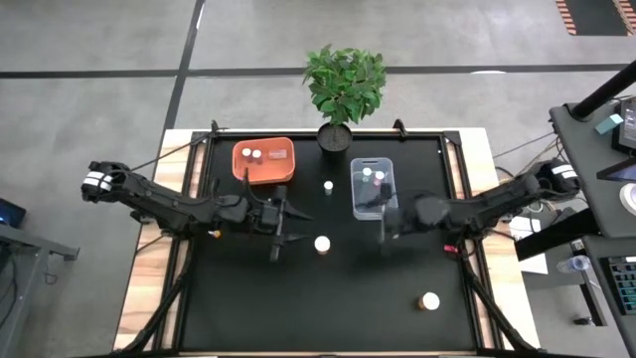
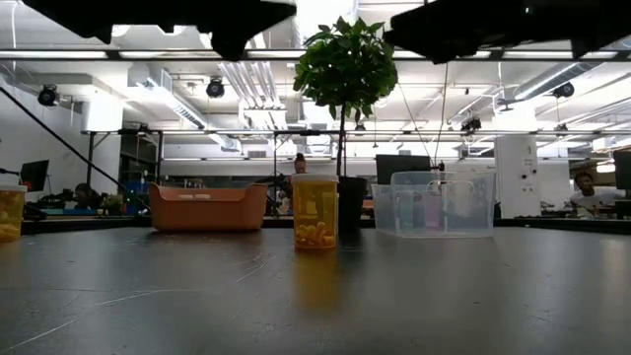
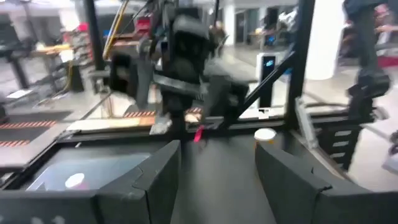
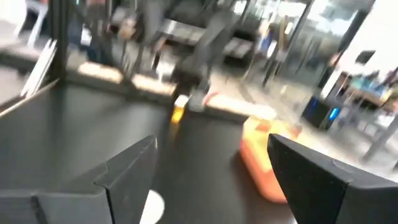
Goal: Pick and place medicine bottles into bin by pill shape (circle, oval)
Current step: Put the orange tablet pill bottle into the orange bin
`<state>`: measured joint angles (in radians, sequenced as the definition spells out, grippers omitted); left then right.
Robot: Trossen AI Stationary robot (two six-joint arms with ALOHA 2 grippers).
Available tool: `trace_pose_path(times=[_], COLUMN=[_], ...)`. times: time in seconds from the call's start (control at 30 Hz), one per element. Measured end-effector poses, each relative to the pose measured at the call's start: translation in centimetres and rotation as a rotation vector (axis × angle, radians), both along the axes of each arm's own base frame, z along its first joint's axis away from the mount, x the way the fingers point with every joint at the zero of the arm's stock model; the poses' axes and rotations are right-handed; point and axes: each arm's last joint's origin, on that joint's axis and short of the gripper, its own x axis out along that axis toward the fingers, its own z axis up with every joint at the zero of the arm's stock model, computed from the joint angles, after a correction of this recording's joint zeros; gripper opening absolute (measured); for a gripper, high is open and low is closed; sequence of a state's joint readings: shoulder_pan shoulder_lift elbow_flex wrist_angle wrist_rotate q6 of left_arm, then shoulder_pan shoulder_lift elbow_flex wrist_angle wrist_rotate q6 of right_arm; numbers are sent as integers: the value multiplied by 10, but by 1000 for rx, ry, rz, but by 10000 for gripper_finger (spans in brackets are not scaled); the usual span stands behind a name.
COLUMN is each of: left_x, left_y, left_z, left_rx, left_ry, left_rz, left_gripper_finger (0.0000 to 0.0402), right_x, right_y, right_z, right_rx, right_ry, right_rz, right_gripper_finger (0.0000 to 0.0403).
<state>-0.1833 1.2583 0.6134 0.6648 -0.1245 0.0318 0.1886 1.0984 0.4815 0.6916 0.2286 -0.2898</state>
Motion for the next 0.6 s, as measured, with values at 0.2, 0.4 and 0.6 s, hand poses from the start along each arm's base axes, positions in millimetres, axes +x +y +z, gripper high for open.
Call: trace_pose_path(times=[0.2,0.4,0.6], left_x=[18,34,55], left_y=[-1,-7,-28], left_z=[-8,-12,-5], left_rx=[-112,-237,-242], left_ry=[145,531,882], left_rz=[87,198,275], left_gripper_finger=[191,191,191], right_x=[-32,-49,-57], right_y=[-32,-44,-46], right_z=[5,10,19], right_rx=[-3,-3,-17], right_ry=[-130,-189,-220], right_rz=[-30,-67,-78], right_gripper_finger=[297,297,297])
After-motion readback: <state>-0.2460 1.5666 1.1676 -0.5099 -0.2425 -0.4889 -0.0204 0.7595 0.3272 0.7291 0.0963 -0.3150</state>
